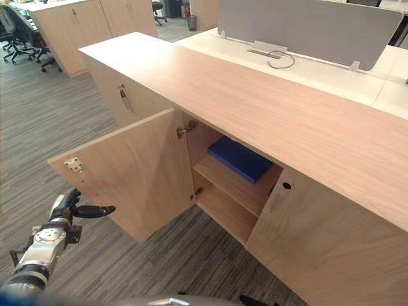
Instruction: Walk over to the cabinet, pick up the folder, carry it to the office cabinet, place the folder inside the office cabinet, then close the office cabinet door
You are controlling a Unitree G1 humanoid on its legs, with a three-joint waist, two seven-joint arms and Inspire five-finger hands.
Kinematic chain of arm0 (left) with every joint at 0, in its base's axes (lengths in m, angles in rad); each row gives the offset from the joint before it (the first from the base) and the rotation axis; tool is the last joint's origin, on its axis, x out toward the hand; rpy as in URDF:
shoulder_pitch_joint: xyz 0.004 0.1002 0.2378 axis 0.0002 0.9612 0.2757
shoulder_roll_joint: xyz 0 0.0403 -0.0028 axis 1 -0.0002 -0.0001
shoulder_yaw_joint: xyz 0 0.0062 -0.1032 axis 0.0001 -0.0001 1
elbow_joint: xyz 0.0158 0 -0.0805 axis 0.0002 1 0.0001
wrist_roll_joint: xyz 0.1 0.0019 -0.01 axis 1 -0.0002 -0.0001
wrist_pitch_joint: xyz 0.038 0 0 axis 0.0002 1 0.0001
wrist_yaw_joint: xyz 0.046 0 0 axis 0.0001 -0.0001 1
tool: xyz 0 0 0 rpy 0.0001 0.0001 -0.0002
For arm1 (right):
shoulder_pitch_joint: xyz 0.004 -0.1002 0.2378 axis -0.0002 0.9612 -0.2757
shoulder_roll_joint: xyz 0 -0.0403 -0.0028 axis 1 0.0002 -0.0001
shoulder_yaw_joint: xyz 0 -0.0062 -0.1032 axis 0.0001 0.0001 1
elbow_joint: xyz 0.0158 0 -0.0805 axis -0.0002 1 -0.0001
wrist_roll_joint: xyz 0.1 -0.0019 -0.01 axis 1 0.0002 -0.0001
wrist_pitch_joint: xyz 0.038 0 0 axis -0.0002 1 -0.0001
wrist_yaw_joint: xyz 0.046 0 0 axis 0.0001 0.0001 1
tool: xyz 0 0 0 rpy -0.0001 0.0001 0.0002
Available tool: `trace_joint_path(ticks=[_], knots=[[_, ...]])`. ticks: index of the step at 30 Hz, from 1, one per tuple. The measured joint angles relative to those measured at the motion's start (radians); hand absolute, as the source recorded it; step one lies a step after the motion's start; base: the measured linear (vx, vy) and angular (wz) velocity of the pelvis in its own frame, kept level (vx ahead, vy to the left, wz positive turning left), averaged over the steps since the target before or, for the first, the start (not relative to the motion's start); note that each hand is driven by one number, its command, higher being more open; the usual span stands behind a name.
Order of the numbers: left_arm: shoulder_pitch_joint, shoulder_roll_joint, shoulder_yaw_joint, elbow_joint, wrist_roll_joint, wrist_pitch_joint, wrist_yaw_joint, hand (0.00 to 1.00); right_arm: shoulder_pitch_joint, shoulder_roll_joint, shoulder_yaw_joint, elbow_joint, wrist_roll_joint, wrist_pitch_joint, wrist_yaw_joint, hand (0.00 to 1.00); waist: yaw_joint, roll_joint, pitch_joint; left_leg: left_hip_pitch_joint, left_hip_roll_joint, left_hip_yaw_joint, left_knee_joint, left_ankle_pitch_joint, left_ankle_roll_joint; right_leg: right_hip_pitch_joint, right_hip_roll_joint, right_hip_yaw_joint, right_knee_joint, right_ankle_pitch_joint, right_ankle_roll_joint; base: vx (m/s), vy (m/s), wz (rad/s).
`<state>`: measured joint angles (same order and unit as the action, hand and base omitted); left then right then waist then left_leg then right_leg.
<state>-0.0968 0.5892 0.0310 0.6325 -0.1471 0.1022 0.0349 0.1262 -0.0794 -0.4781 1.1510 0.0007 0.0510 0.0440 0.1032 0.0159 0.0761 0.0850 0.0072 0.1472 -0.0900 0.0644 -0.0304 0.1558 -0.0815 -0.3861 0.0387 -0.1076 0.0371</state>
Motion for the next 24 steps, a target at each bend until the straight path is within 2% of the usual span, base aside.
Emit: trace_joint_path(ticks=[5, 8, 12, 13, 14, 15, 16, 17, 18, 19, 20, 21, 22, 23, 24], knots=[[0.094, 0.073, -0.159, -0.182, -0.017, 0.008, 0.0, 1.0, 0.005, -0.009, 0.022, 0.015, 0.0, -0.012, 0.001, 1.0, 0.008, -0.002, 0.005, -0.016, -0.018, -0.015, -0.004, 0.007, 0.012, -0.017, -0.023, -0.013, 0.025, -0.002, 0.018, -0.09, 0.05, 0.17], [0.143, 0.156, -0.269, -0.305, -0.019, 0.008, -0.009, 1.0, 0.005, -0.019, 0.033, 0.043, 0.0, -0.017, 0.01, 1.0, 0.017, -0.001, 0.005, -0.033, -0.027, -0.014, -0.005, 0.015, 0.025, -0.036, -0.035, -0.017, 0.038, 0.005, 0.03, -0.14, 0.077, 0.17], [0.185, 0.23, -0.363, -0.441, -0.122, 0.008, -0.113, 1.0, 0.013, -0.033, 0.038, 0.064, 0.0, -0.017, 0.021, 1.0, 0.019, 0.008, 0.004, -0.038, -0.04, 0.008, -0.005, 0.015, 0.033, -0.038, -0.058, -0.021, 0.056, 0.002, 0.046, -0.11, 0.076, 0.31], [0.186, 0.255, -0.408, -0.515, -0.143, 0.008, -0.186, 1.0, 0.014, -0.042, 0.039, 0.07, -0.001, -0.022, 0.027, 1.0, 0.015, 0.012, -0.009, -0.061, -0.052, 0.018, -0.004, 0.013, 0.028, -0.057, -0.066, -0.01, 0.053, 0.004, 0.049, -0.13, 0.087, 0.41], [0.186, 0.258, -0.416, -0.531, -0.144, 0.008, -0.202, 1.0, 0.013, -0.041, 0.039, 0.074, -0.001, -0.023, 0.029, 1.0, 0.012, 0.002, -0.009, -0.071, -0.055, 0.025, 0.01, 0.019, 0.037, -0.064, -0.073, -0.007, 0.048, 0.004, 0.048, -0.14, 0.113, 0.56], [0.185, 0.27, -0.446, -0.6, -0.159, 0.007, -0.257, 1.0, 0.005, -0.049, 0.041, 0.082, -0.005, -0.029, 0.037, 1.0, 0.006, 0.019, -0.017, -0.119, -0.048, 0.037, 0.07, 0.014, 0.05, -0.079, -0.074, -0.008, 0.049, 0.006, 0.048, -0.08, 0.079, 0.28], [0.185, 0.28, -0.461, -0.632, -0.161, 0.007, -0.289, 1.0, 0.001, -0.051, 0.041, 0.083, -0.007, -0.029, 0.039, 1.0, 0.007, 0.027, -0.017, -0.12, -0.049, 0.044, 0.065, 0.011, 0.067, -0.08, -0.071, -0.003, 0.046, 0.008, 0.051, -0.07, 0.109, 0.18], [0.185, 0.307, -0.479, -0.686, -0.163, 0.004, -0.356, 1.0, -0.003, -0.051, 0.045, 0.083, -0.013, -0.03, 0.042, 1.0, -0.003, 0.028, -0.019, -0.115, -0.055, 0.067, 0.041, 0.007, 0.07, -0.083, -0.072, 0.013, 0.037, 0.018, 0.066, -0.06, 0.107, -0.04], [0.185, 0.308, -0.482, -0.751, -0.163, -0.009, -0.412, 1.0, -0.007, -0.047, 0.06, 0.083, -0.022, -0.033, 0.047, 1.0, -0.025, 0.02, -0.025, -0.113, -0.07, 0.072, 0.015, -0.012, 0.039, -0.09, -0.078, 0.019, 0.026, 0.026, 0.059, -0.05, 0.121, -0.03], [0.183, 0.307, -0.482, -0.776, -0.164, -0.029, -0.431, 1.0, -0.007, -0.034, 0.069, 0.083, -0.023, -0.035, 0.049, 1.0, -0.038, -0.008, -0.031, -0.126, -0.084, 0.087, 0.042, -0.026, 0.04, -0.101, -0.109, 0.031, 0.017, 0.035, 0.059, -0.04, 0.128, -0.23], [0.162, 0.306, -0.482, -0.848, -0.167, -0.093, -0.452, 1.0, -0.018, -0.04, 0.068, 0.085, -0.033, -0.039, 0.057, 1.0, -0.04, -0.003, -0.029, -0.179, -0.054, 0.039, 0.225, -0.083, 0.134, -0.124, -0.113, 0.04, 0.055, 0.058, 0.074, 0.03, 0.109, -0.73], [0.141, 0.304, -0.481, -0.9, -0.167, -0.154, -0.465, 1.0, -0.021, -0.045, 0.076, 0.085, -0.038, -0.033, 0.064, 1.0, -0.04, 0.002, -0.037, -0.146, -0.051, 0.084, 0.198, -0.104, 0.103, -0.113, -0.12, 0.061, 0.056, 0.068, 0.071, 0.05, 0.1, -0.95], [0.13, 0.311, -0.477, -0.929, -0.167, -0.177, -0.466, 1.0, -0.018, -0.044, 0.09, 0.083, -0.039, -0.033, 0.066, 1.0, -0.041, -0.001, -0.05, -0.133, -0.052, 0.1, 0.176, -0.103, 0.102, -0.111, -0.119, 0.06, 0.049, 0.069, 0.069, 0.07, 0.069, -1.0], [0.094, 0.325, -0.458, -0.979, -0.165, -0.229, -0.466, 1.0, -0.008, -0.036, 0.108, 0.083, -0.039, -0.037, 0.068, 1.0, -0.06, -0.008, -0.067, -0.116, -0.06, 0.116, 0.152, -0.102, 0.1, -0.099, -0.117, 0.06, 0.031, 0.069, 0.069, 0.06, 0.111, -0.67], [0.056, 0.326, -0.432, -1.023, -0.154, -0.279, -0.46, 1.0, -0.004, -0.034, 0.104, 0.08, -0.037, -0.046, 0.076, 1.0, -0.072, -0.003, -0.068, -0.106, -0.07, 0.116, 0.128, -0.094, 0.097, -0.093, -0.119, 0.06, 0.009, 0.07, 0.07, 0.05, 0.111, -0.52]])
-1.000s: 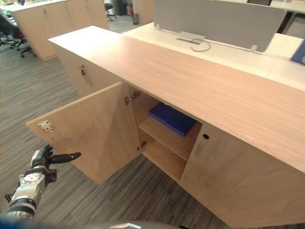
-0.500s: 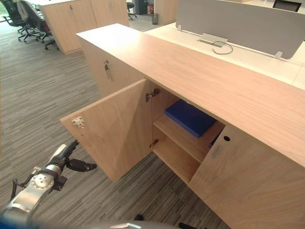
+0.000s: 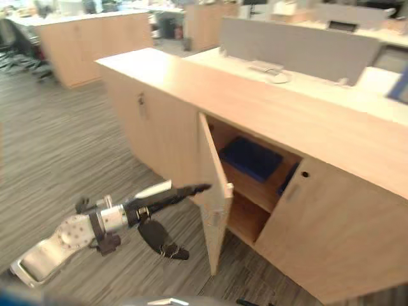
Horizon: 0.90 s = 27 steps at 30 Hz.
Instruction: Walk over to the cabinet, pick up the folder, carry it to the office cabinet, place the folder inside the office cabinet, then close the office cabinet door
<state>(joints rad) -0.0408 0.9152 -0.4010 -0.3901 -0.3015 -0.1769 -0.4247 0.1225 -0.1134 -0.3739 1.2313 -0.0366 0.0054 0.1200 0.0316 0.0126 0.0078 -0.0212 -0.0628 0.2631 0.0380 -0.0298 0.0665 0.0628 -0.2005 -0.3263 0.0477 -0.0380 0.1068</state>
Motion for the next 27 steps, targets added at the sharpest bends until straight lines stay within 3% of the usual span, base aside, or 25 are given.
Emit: trace_joint_path(ticks=[5, 14, 16, 19, 21, 22, 23, 25, 26, 27], knots=[[-0.022, 0.051, 0.031, -0.087, 0.057, -0.072, -0.003, 1.0, 0.008, -0.008, -0.03, 0.0, 0.0, -0.009, 0.008, 1.0, -0.016, 0.024, -0.006, 0.022, -0.02, -0.004, -0.054, 0.014, -0.01, 0.016, -0.008, -0.006, -0.046, -0.003, 0.004, 0.04, 0.057, -0.05], [-0.001, 0.061, 0.031, -0.046, 0.075, -0.053, -0.037, 1.0, -0.001, -0.013, -0.04, 0.012, -0.002, 0.017, 0.009, 1.0, -0.015, 0.021, -0.009, 0.079, -0.011, -0.021, -0.098, 0.039, 0.002, 0.055, 0.017, -0.006, -0.059, 0.022, 0.007, 0.09, -0.09, 0.09], [0.01, 0.035, 0.031, -0.003, 0.067, -0.045, -0.044, 1.0, -0.003, -0.012, -0.041, 0.015, -0.002, 0.018, 0.01, 1.0, -0.017, 0.02, -0.009, 0.091, 0.002, -0.014, -0.105, 0.038, -0.002, 0.063, 0.03, 0.0, -0.068, 0.02, 0.003, 0.08, -0.131, -0.16], [0.077, -0.013, 0.032, 0.125, 0.017, -0.011, -0.065, 1.0, -0.024, -0.01, -0.06, 0.024, -0.003, 0.032, 0.011, 1.0, -0.042, 0.019, 0.004, 0.133, 0.024, 0.003, -0.124, 0.036, -0.035, 0.09, 0.056, 0.008, -0.078, 0.009, -0.015, 0.04, -0.12, -0.22], [0.139, -0.072, 0.042, 0.226, -0.007, 0.02, -0.083, 1.0, -0.025, -0.004, -0.078, 0.023, -0.003, 0.036, 0.015, 1.0, -0.047, 0.011, 0.01, 0.148, 0.039, 0.024, -0.124, 0.028, -0.047, 0.094, 0.071, 0.028, -0.08, 0.004, -0.023, 0.01, -0.094, -0.34], [0.188, -0.182, 0.064, 0.355, -0.015, 0.027, -0.084, 1.0, -0.025, -0.004, -0.078, 0.023, -0.003, 0.038, 0.016, 1.0, -0.047, 0.008, 0.014, 0.148, 0.052, 0.043, -0.109, 0.016, -0.062, 0.094, 0.081, 0.046, -0.084, 0.001, -0.028, 0.01, -0.08, -0.34], [0.194, -0.241, 0.074, 0.426, -0.017, 0.027, -0.077, 1.0, -0.024, -0.002, -0.078, 0.023, -0.003, 0.039, 0.016, 1.0, -0.047, 0.008, 0.017, 0.137, 0.059, 0.049, -0.077, -0.003, -0.069, 0.093, 0.082, 0.053, -0.083, 0.0, -0.029, 0.01, -0.11, -0.33], [0.214, -0.461, 0.155, 0.686, -0.027, 0.044, 0.001, 1.0, -0.047, 0.0, -0.1, 0.026, -0.001, 0.05, 0.016, 1.0, -0.047, 0.008, 0.059, 0.019, 0.129, 0.055, 0.203, -0.127, -0.075, 0.089, 0.104, 0.063, -0.07, -0.011, -0.046, -0.01, -0.121, -0.19], [0.221, -0.521, 0.191, 0.747, -0.037, 0.052, 0.022, 1.0, -0.055, 0.001, -0.123, 0.026, -0.001, 0.052, 0.014, 1.0, -0.047, 0.012, 0.073, -0.015, 0.153, 0.054, 0.288, -0.151, -0.082, 0.09, 0.114, 0.07, -0.068, -0.014, -0.05, -0.02, -0.11, -0.31], [0.236, -0.64, 0.281, 0.865, -0.063, 0.072, 0.065, 1.0, -0.063, 0.001, -0.166, 0.031, -0.001, 0.058, 0.002, 1.0, -0.041, 0.02, 0.092, -0.08, 0.2, 0.047, 0.455, -0.172, -0.11, 0.09, 0.128, 0.089, -0.06, -0.019, -0.057, -0.01, -0.061, -0.37]])
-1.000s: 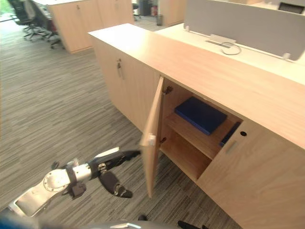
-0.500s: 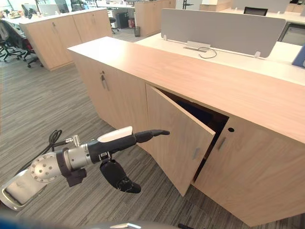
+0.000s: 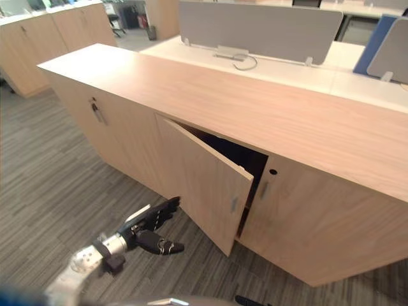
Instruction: Walk over to the cabinet, pick up the folder, carry it to the office cabinet, place the folder inside the office cabinet, then close the office cabinet door
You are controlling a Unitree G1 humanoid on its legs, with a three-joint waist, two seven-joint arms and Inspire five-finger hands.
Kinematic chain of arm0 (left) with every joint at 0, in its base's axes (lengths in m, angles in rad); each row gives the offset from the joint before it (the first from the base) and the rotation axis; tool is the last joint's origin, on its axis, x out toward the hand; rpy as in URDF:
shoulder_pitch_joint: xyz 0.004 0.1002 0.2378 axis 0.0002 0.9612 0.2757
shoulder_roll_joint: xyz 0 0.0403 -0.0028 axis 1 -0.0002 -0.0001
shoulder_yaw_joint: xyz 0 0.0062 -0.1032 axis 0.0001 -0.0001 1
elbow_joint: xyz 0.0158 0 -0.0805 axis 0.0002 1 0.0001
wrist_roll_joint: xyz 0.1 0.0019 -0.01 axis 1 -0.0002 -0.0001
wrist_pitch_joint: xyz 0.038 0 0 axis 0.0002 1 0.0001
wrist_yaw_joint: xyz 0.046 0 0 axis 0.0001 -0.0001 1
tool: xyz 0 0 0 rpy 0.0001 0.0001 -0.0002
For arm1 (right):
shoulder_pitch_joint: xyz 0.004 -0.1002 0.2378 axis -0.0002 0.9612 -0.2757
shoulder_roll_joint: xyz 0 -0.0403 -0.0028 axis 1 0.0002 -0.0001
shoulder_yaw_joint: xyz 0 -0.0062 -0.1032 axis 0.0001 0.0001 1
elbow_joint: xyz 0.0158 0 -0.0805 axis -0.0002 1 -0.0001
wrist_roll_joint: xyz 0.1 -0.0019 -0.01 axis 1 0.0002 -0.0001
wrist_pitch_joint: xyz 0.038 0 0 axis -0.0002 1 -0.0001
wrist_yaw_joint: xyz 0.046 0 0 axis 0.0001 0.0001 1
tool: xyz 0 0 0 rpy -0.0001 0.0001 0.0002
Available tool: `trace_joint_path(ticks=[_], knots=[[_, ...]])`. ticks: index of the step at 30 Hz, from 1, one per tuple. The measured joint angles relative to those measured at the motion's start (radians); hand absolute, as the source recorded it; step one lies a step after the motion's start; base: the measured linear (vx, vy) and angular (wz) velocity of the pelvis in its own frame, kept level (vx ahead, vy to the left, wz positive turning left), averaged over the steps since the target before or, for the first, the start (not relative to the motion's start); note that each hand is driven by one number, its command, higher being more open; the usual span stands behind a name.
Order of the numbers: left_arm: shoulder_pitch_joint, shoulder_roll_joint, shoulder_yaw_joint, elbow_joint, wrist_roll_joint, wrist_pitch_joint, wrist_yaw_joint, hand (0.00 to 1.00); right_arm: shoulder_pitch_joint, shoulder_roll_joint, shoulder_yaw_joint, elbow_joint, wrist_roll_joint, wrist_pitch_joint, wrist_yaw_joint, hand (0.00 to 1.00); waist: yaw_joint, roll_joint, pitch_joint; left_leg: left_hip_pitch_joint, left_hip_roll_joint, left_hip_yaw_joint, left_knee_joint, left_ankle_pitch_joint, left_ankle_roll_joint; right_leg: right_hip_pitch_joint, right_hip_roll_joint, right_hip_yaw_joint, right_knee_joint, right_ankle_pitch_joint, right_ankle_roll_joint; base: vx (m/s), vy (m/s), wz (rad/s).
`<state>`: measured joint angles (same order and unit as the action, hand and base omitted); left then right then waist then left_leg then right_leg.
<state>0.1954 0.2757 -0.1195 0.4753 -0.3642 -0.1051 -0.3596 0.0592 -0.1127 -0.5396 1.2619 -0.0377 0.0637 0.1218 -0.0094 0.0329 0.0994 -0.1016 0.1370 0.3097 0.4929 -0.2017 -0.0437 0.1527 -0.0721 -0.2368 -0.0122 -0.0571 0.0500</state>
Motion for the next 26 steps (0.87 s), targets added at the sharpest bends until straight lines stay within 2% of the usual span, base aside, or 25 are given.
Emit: trace_joint_path(ticks=[1, 3, 4, 5, 6, 7, 8, 9, 10, 12, 14, 17, 19, 24, 26], knots=[[0.011, -0.052, 0.045, 0.05, -0.008, 0.01, 0.021, 1.0, -0.001, -0.001, -0.024, -0.001, 0.0, 0.002, -0.006, 1.0, 0.003, 0.005, 0.009, -0.023, 0.015, -0.012, 0.065, 0.0, -0.001, 0.001, 0.005, 0.013, 0.006, -0.002, -0.001, 0.01, -0.042, -0.6], [0.081, -0.201, 0.167, 0.175, -0.029, 0.054, 0.122, 1.0, 0.0, -0.004, -0.106, -0.022, 0.011, 0.005, -0.047, 1.0, 0.01, 0.033, 0.032, -0.061, 0.04, -0.09, 0.209, 0.005, -0.006, 0.006, 0.023, 0.073, 0.023, -0.005, -0.003, 0.06, 0.019, -0.67], [0.093, -0.225, 0.198, 0.178, -0.034, 0.043, 0.15, 1.0, 0.003, 0.0, -0.105, -0.039, 0.016, 0.006, -0.058, 1.0, 0.01, 0.031, 0.039, -0.076, 0.037, -0.115, 0.235, 0.009, -0.01, 0.007, 0.022, 0.084, 0.026, -0.005, -0.003, 0.06, 0.074, -0.62], [0.094, -0.258, 0.26, 0.175, -0.049, 0.038, 0.186, 1.0, 0.008, 0.011, -0.085, -0.065, 0.033, 0.008, -0.082, 1.0, 0.022, 0.03, 0.042, -0.086, 0.005, -0.186, 0.225, -0.038, -0.027, -0.004, 0.015, 0.118, 0.041, -0.005, -0.003, 0.02, 0.147, -0.84], [0.094, -0.29, 0.306, 0.177, -0.048, 0.02, 0.242, 1.0, 0.0, 0.013, -0.042, -0.086, 0.041, 0.005, -0.103, 1.0, 0.037, 0.027, 0.043, -0.064, -0.043, -0.286, 0.13, -0.068, -0.03, -0.034, 0.005, 0.166, 0.064, -0.005, -0.002, 0.01, 0.164, -1.01], [0.097, -0.305, 0.324, 0.178, -0.048, 0.008, 0.273, 1.0, -0.002, 0.017, -0.011, -0.097, 0.041, 0.0, -0.111, 1.0, 0.041, 0.027, 0.043, -0.044, -0.058, -0.331, 0.066, -0.068, -0.03, -0.048, 0.007, 0.192, 0.074, -0.004, 0.001, -0.02, 0.195, -1.23], [0.103, -0.329, 0.351, 0.185, -0.046, -0.017, 0.322, 1.0, -0.004, 0.028, 0.047, -0.128, 0.044, -0.008, -0.121, 1.0, 0.044, 0.033, 0.04, 0.003, -0.062, -0.411, -0.065, -0.036, -0.018, -0.071, 0.028, 0.232, 0.086, -0.005, 0.01, -0.02, 0.175, -1.05], [0.096, -0.331, 0.375, 0.218, -0.032, -0.021, 0.342, 1.0, 0.002, 0.041, 0.102, -0.164, 0.051, -0.011, -0.121, 1.0, 0.04, 0.017, 0.042, 0.03, -0.052, -0.395, -0.098, -0.033, 0.002, -0.07, 0.035, 0.257, 0.08, 0.001, 0.024, -0.03, 0.167, -0.96], [0.094, -0.329, 0.389, 0.227, -0.024, -0.02, 0.359, 1.0, 0.01, 0.055, 0.133, -0.184, 0.053, -0.014, -0.12, 1.0, 0.039, 0.003, 0.036, 0.036, -0.05, -0.368, -0.115, -0.031, 0.005, -0.074, 0.027, 0.25, 0.067, 0.008, 0.022, -0.01, 0.15, -0.88], [0.105, -0.319, 0.429, 0.272, -0.021, -0.017, 0.375, 1.0, 0.053, 0.118, 0.198, -0.246, 0.086, -0.047, -0.133, 1.0, 0.042, -0.062, -0.003, 0.078, -0.05, -0.284, -0.196, -0.015, 0.001, -0.087, -0.007, 0.246, 0.048, 0.034, 0.03, 0.03, 0.12, -0.98], [0.078, -0.295, 0.429, 0.34, -0.012, -0.018, 0.36, 1.0, 0.076, 0.146, 0.213, -0.269, 0.141, -0.071, -0.132, 1.0, 0.04, -0.076, -0.022, 0.125, -0.064, -0.24, -0.291, 0.022, 0.003, -0.096, -0.03, 0.245, 0.031, 0.047, 0.033, 0.07, 0.045, -0.65], [0.03, -0.284, 0.401, 0.438, 0.023, -0.016, 0.34, 1.0, 0.083, 0.139, 0.206, -0.268, 0.167, -0.084, -0.126, 1.0, 0.015, -0.05, -0.055, 0.175, -0.074, -0.224, -0.388, 0.065, 0.007, -0.084, -0.038, 0.244, -0.007, 0.059, 0.044, 0.11, -0.002, -0.17], [0.024, -0.286, 0.361, 0.465, 0.026, -0.017, 0.337, 1.0, 0.086, 0.12, 0.206, -0.26, 0.157, -0.084, -0.126, 1.0, 0.009, -0.025, -0.071, 0.215, -0.07, -0.219, -0.422, 0.073, 0.002, -0.064, -0.031, 0.238, -0.024, 0.06, 0.045, 0.17, 0.0, -0.05], [0.002, -0.281, 0.284, 0.464, 0.096, -0.019, 0.338, 1.0, 0.048, 0.095, 0.206, -0.215, 0.146, -0.07, -0.127, 1.0, 0.01, -0.006, -0.067, 0.247, -0.051, -0.173, -0.443, 0.072, -0.002, -0.079, -0.011, 0.237, -0.006, 0.06, 0.045, 0.07, -0.022, -0.3], [-0.014, -0.279, 0.26, 0.461, 0.129, -0.02, 0.337, 1.0, 0.012, 0.085, 0.208, -0.193, 0.117, -0.057, -0.133, 1.0, 0.015, 0.001, -0.047, 0.258, -0.037, -0.12, -0.443, 0.072, -0.003, -0.131, -0.01, 0.129, 0.058, 0.059, 0.044, -0.05, -0.042, -0.61]])
